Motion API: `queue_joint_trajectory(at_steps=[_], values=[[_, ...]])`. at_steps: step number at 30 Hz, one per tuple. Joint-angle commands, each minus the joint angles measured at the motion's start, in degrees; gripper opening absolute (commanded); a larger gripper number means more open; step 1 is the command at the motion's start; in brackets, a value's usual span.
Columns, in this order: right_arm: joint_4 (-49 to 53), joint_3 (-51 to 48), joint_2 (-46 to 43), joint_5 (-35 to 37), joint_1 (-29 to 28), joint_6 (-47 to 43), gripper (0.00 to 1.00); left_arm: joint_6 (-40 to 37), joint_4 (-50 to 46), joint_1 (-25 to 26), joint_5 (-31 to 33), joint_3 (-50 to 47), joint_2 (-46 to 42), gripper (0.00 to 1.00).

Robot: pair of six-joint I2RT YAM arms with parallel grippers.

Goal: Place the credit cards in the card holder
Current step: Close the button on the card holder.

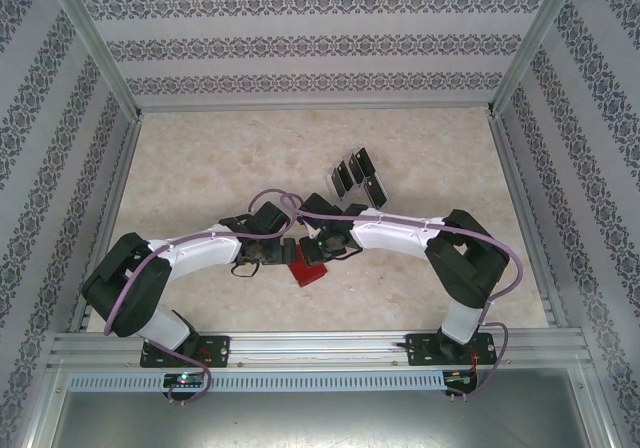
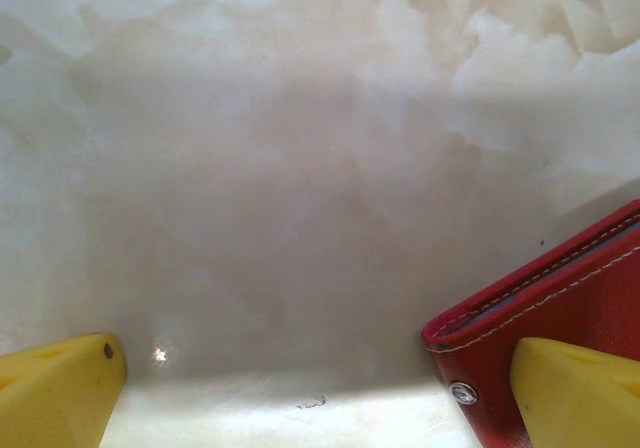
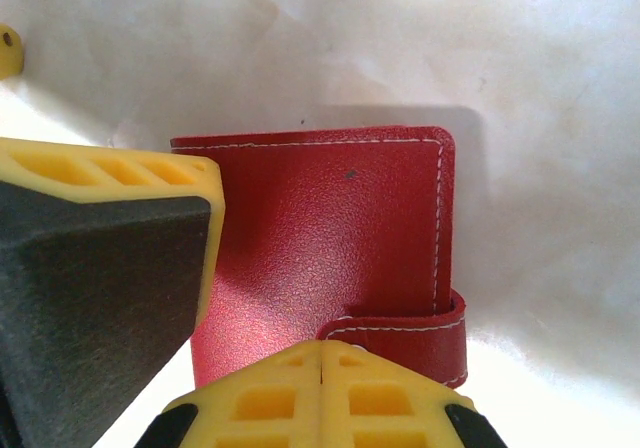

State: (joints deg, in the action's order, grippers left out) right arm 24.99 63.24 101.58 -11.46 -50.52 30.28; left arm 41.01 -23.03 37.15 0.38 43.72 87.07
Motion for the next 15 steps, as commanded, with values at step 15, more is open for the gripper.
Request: queue_joint_trajectory(at_steps=[15], values=[[-2.38,-0.5,2.9,-1.11,-1.51,1.99,0.0,0.84,0.75,0.72,-0.82,-1.56,0.89,1.0]])
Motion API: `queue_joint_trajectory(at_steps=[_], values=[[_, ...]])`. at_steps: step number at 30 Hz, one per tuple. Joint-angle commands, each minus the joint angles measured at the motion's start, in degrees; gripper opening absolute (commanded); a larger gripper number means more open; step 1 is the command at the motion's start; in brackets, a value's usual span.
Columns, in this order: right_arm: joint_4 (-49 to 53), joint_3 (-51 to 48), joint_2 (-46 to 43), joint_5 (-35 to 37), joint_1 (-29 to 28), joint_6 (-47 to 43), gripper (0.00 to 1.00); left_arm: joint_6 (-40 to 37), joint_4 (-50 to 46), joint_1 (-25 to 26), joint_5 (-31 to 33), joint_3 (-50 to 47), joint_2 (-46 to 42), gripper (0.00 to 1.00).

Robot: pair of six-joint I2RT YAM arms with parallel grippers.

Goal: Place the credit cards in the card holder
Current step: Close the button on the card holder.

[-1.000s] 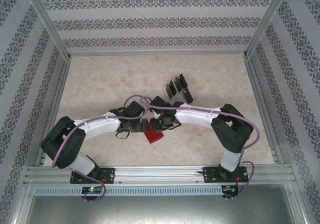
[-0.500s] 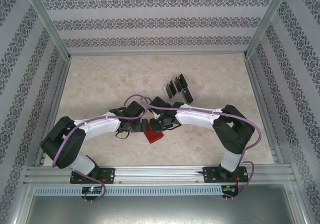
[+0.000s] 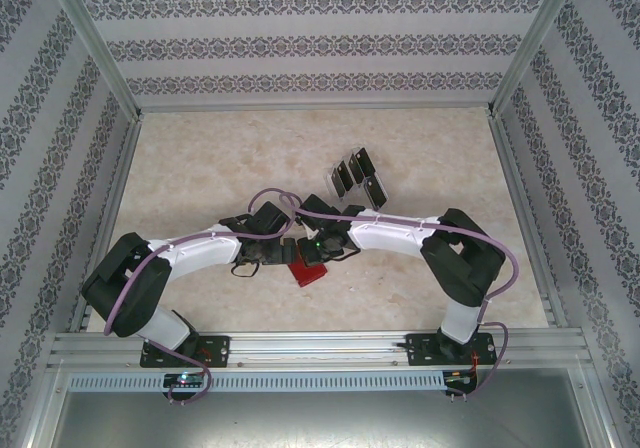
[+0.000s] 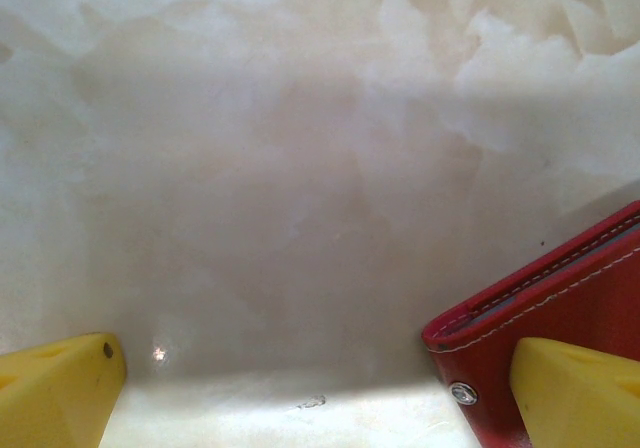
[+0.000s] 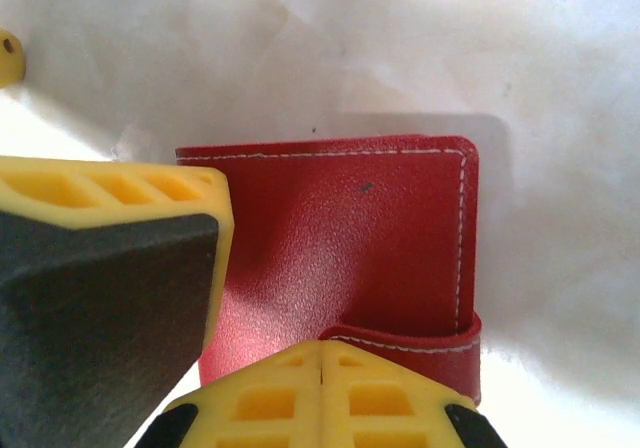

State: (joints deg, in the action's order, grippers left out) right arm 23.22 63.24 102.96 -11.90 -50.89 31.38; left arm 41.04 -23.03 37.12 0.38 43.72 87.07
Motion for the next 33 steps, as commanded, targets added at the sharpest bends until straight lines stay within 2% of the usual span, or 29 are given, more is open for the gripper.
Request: queue_joint_trajectory(at_steps=[1,11,33], values=[[-0.7,-0.67,1.62,-0.62,-1.08,0.99,0.0,0.8,0.75,0.74,-0.84,-1.56,0.86,1.0],[-1.21,-3.31,1.51,0.85,-0.96,1.84,0.0,0.71,0.13,0.76,-0.56,-1.34,0.44,1.0],[-10.25,-16.33,4.13,1.81,2.97,6.21,0.0,0.63,-0.77,0.75,-0.48,-0.84,0.21,1.0]])
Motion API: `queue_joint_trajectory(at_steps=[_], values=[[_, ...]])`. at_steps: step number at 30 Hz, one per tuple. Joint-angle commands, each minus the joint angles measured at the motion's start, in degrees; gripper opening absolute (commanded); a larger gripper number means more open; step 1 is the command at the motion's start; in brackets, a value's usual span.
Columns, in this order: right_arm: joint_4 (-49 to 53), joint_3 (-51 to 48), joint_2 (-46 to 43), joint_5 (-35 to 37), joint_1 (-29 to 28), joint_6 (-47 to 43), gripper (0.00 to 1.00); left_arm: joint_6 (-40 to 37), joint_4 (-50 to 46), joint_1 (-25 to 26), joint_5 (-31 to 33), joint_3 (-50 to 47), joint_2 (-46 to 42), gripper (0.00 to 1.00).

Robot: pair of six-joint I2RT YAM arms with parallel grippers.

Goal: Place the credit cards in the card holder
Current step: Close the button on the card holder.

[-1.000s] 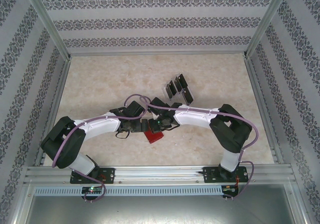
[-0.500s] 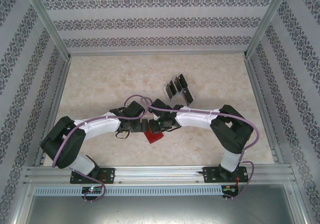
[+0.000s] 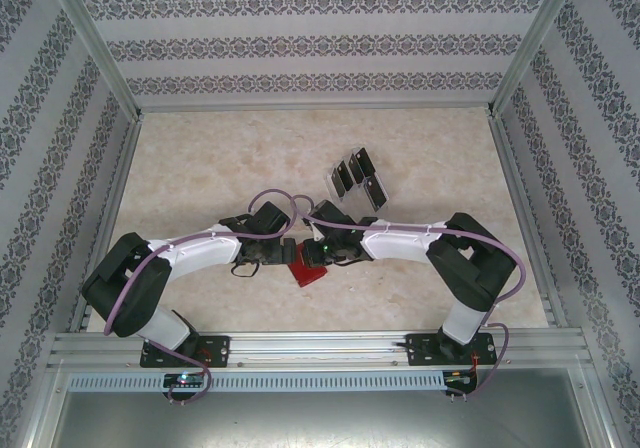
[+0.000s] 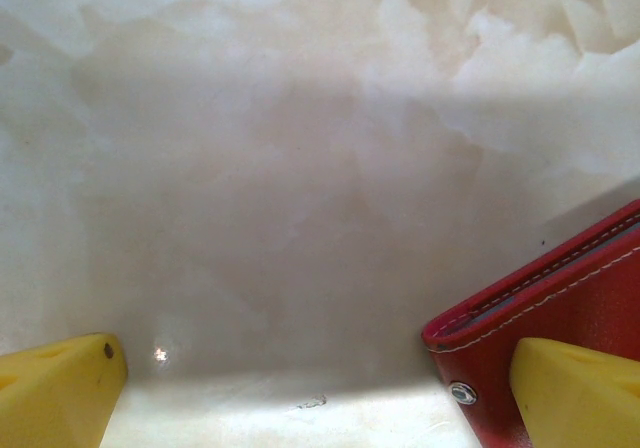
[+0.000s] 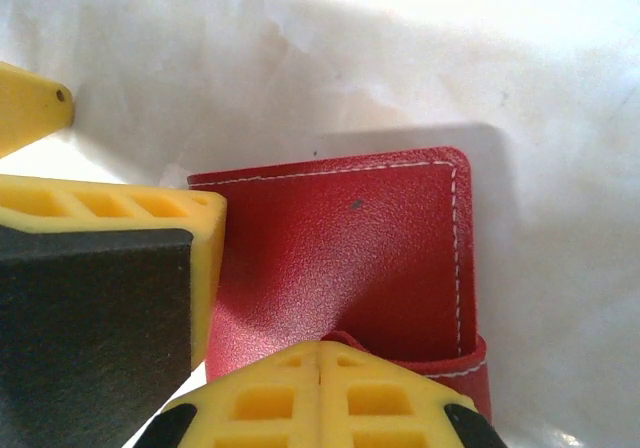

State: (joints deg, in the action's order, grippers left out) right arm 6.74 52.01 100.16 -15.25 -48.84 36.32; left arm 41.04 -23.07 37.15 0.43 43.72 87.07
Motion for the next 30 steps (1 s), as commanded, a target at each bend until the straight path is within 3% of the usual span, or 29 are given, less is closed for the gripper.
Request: queue_joint_trajectory(at_steps=[1,30], values=[[5.88,-5.51,7.27,5.21,1.09,1.54,0.0,0.65,-0.88,0.73,-0.51,-0.87,0.12,1.0],[7.93,-11.97,4.58,5.91,2.48,5.78,0.0,0.47,-1.37,0.73,-0.12,-0.96,-0.85,1.0]])
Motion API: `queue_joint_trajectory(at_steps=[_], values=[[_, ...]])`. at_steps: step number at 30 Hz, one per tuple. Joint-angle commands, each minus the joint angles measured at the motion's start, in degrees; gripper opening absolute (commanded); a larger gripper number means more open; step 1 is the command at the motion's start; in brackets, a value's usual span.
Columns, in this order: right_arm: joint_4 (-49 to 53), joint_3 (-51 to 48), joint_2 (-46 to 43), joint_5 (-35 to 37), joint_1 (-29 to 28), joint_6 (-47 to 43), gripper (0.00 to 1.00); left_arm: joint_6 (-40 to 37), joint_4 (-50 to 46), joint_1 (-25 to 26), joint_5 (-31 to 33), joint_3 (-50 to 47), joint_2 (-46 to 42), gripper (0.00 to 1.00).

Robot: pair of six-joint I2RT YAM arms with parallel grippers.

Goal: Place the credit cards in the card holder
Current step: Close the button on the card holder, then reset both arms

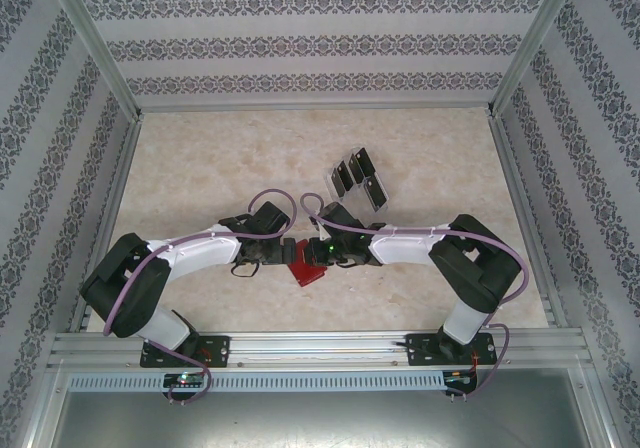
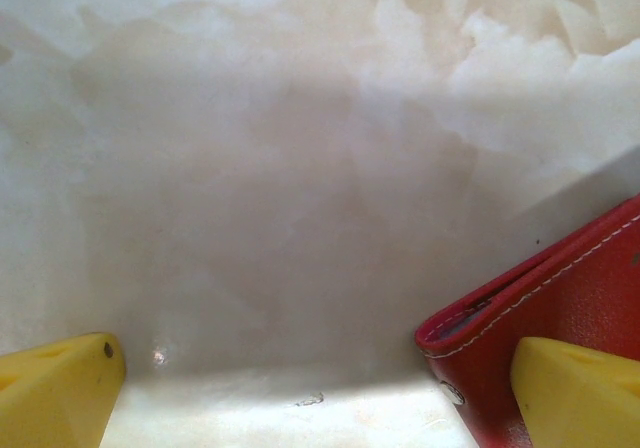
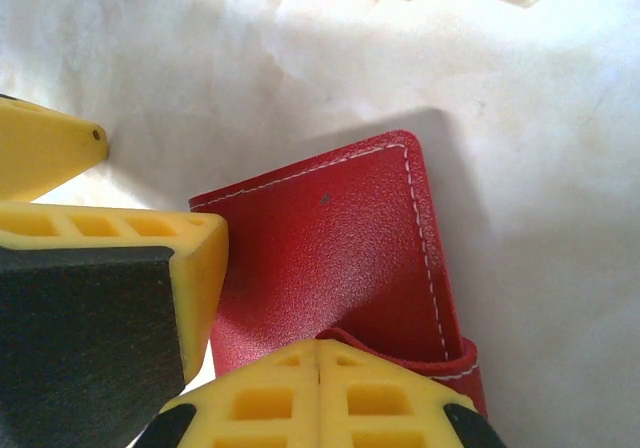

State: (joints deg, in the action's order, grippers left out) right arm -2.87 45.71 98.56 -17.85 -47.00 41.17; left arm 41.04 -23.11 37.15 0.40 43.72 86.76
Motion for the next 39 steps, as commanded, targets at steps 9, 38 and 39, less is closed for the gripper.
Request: queue_joint_trajectory(at_steps=[9,38,39], values=[[18.03,-2.28,5.06,6.45,0.38,0.85,0.0,0.35,-1.16,0.76,-0.4,-0.81,-0.28,1.0],[35.3,9.47,-32.51,15.6,13.27,-3.32,0.92,-6.29,-8.98,-4.84,9.1,12.64,-9.84,1.0],[36.36,9.96,-34.03,17.2,14.9,-4.05,0.92,-7.01,-9.33,-5.77,9.98,13.26,-10.64,1.0]])
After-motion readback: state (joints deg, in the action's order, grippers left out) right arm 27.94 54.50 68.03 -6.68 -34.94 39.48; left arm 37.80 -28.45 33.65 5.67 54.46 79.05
